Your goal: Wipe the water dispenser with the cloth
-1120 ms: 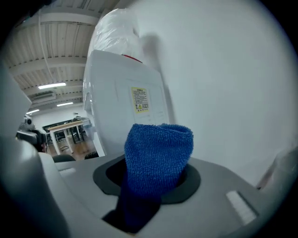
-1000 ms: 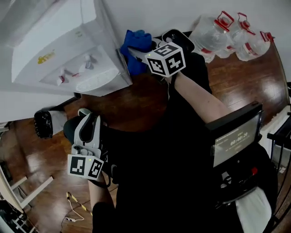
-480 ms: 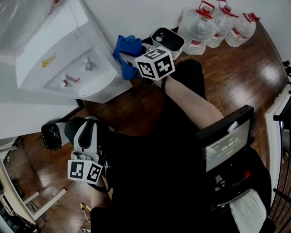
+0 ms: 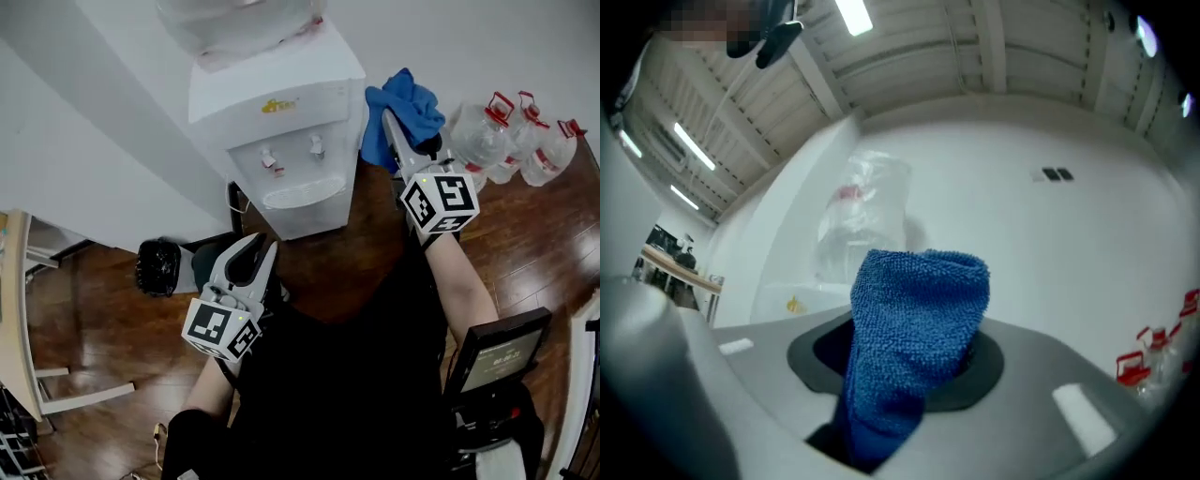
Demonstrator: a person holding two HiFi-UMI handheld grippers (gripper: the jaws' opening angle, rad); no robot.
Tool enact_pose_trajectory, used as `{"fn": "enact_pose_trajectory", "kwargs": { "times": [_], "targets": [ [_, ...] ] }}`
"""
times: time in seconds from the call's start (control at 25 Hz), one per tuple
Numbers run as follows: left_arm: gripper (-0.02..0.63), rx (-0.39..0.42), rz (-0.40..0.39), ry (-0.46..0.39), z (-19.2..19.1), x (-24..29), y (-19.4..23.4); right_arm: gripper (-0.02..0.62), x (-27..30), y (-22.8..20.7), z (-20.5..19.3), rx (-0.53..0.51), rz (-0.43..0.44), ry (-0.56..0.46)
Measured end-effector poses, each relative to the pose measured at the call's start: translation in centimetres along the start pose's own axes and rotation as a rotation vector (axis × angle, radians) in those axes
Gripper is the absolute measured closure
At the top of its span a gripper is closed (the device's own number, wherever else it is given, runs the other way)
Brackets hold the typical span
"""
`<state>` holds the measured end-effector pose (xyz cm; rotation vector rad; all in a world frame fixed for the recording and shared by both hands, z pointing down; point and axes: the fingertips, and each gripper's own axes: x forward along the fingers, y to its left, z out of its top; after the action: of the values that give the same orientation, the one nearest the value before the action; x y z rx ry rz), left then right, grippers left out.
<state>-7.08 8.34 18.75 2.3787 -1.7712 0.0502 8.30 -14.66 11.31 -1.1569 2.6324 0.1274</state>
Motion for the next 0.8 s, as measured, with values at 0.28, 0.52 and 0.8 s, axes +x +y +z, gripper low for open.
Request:
{"fn": "enact_pose_trajectory", "kwargs": {
  "times": [0.28,0.52,0.8],
  "targets": [
    [0.523,0.011,-0.084,-0.032,0.6,-3.7,1.2,0.433,3.7,2.9,3.7,-0.056,-0.109,-0.061],
    [0.523,-0.042,-0.076,-0.043,0.6,-6.2,4.5,0.433,9.5,4.4,4.2,-0.133,0.017,0.263],
    [0.523,-0.100,-0.027,-0.023,-1.3,-10.1,6.9,0.433,13.5,17.1,1.6,-0.330,0.201,0.510]
  ]
}}
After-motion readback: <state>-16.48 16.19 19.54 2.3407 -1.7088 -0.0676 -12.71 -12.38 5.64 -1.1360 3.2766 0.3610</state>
